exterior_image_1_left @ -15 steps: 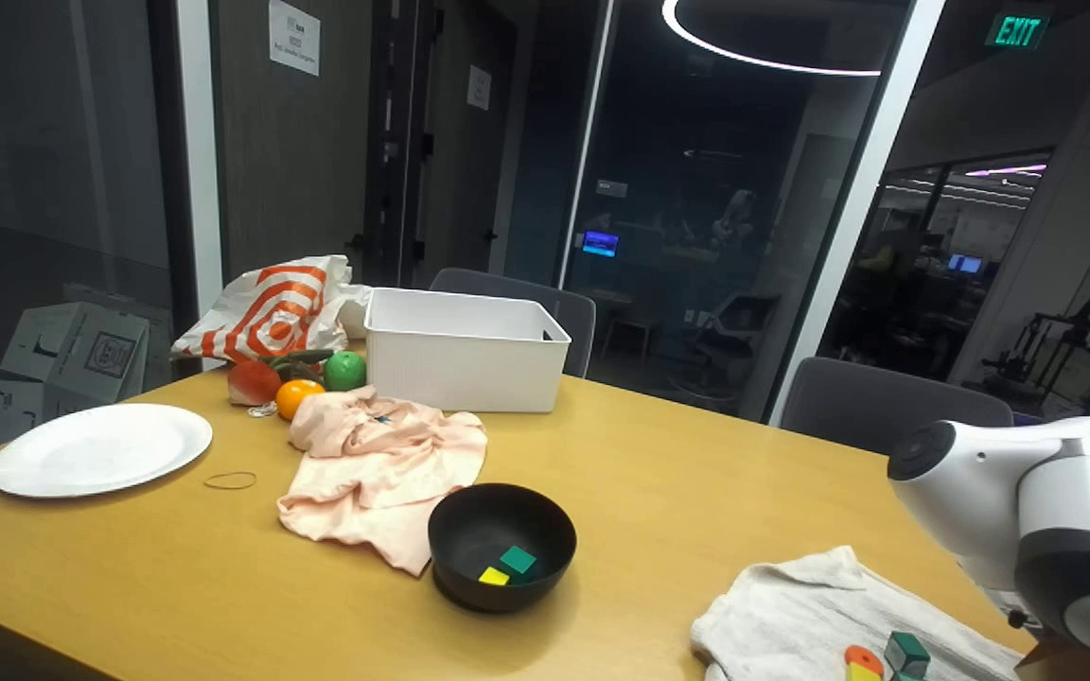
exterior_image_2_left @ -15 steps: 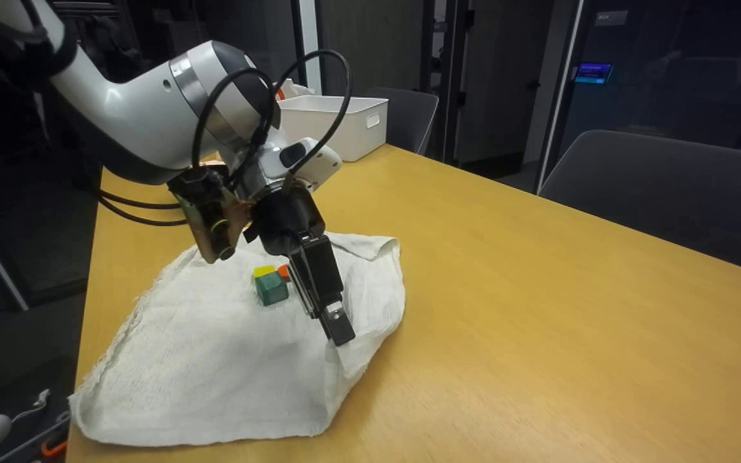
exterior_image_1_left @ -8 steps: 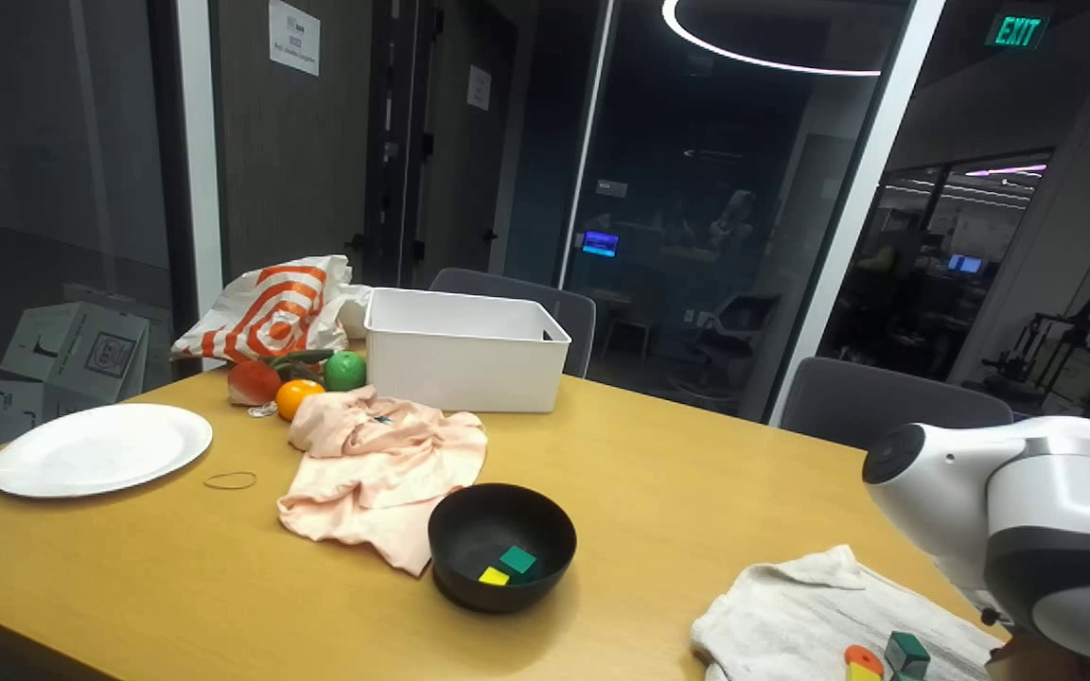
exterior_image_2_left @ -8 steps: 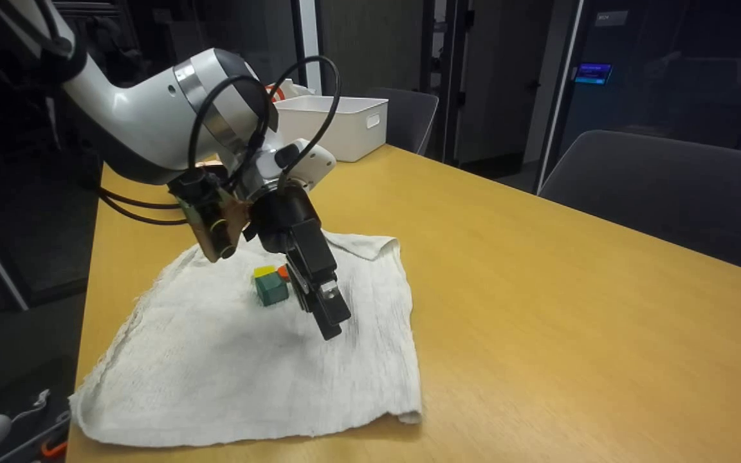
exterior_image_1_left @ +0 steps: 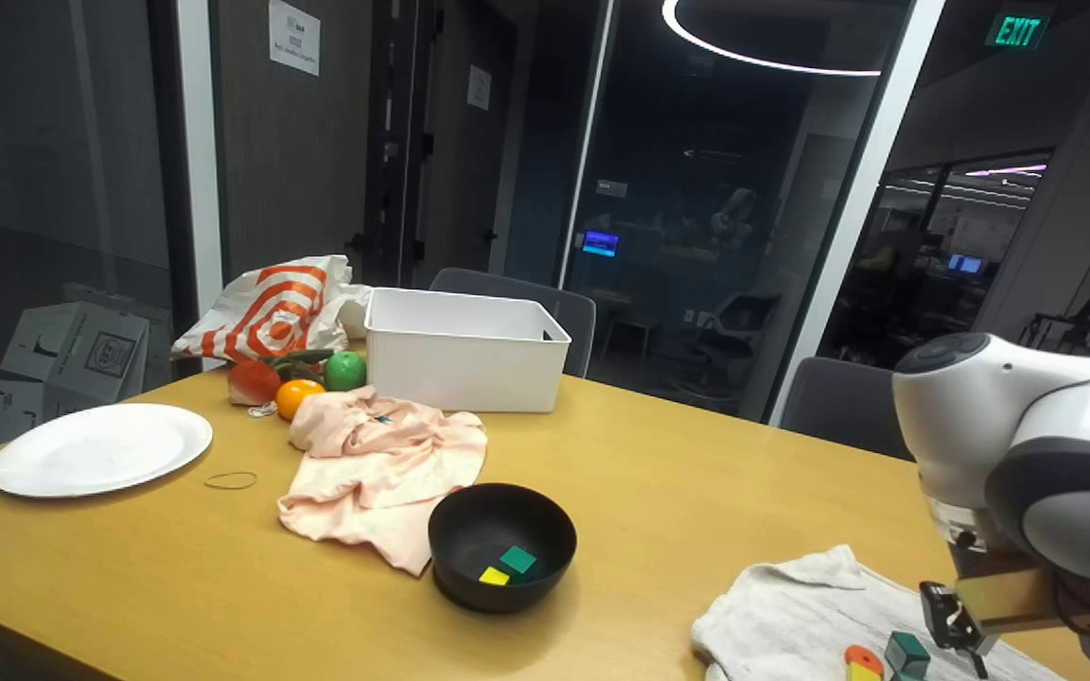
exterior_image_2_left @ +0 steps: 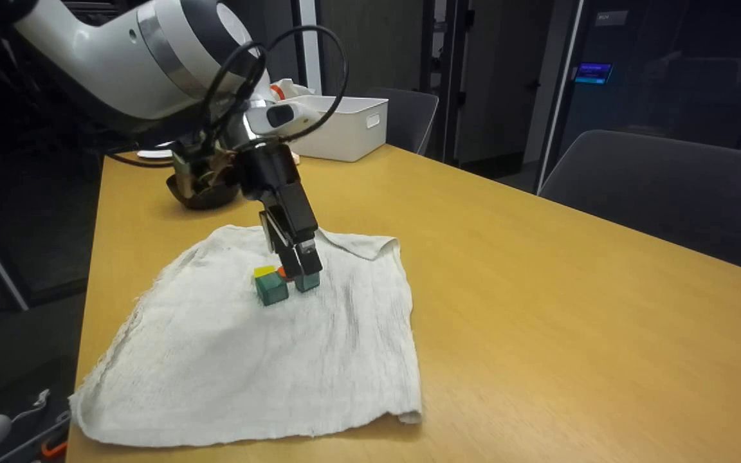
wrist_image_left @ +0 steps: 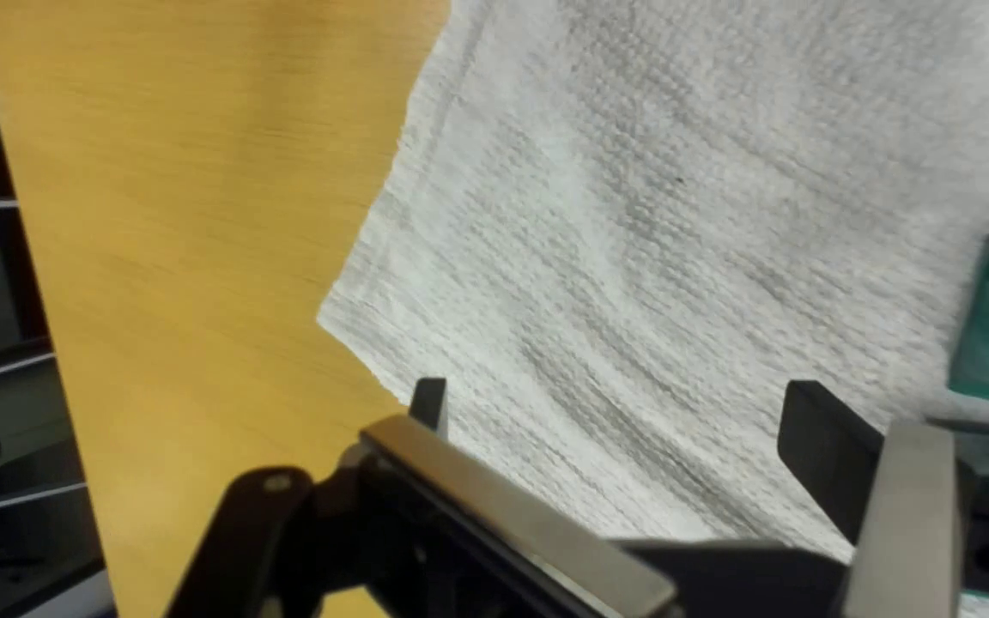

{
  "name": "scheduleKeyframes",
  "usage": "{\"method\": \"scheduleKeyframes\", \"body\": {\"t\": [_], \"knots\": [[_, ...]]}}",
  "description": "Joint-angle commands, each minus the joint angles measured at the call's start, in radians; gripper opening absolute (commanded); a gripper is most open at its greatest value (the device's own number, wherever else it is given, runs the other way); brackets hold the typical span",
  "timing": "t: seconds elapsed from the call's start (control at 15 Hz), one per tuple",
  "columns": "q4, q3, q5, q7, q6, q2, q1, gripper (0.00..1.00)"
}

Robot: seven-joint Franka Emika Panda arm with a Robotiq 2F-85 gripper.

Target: Unfold the towel on the right.

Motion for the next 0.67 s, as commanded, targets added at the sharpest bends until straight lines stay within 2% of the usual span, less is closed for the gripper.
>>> {"method": "scheduleKeyframes", "body": {"t": [0.0,0.27,0.53,0.6], "knots": [[-0.044,-0.008,0.179,-0.227,0.048,-0.162,0.013,1.00],[-0.030,-0.008,0.396,-0.455,0.046,-0.269,0.027,1.00],[0.010,-0.009,0.577,-0.638,-0.007,-0.307,0.045,1.00],[-0.001,0.017,0.518,-0.563,0.020,-0.280,0.013,1.00]]}}
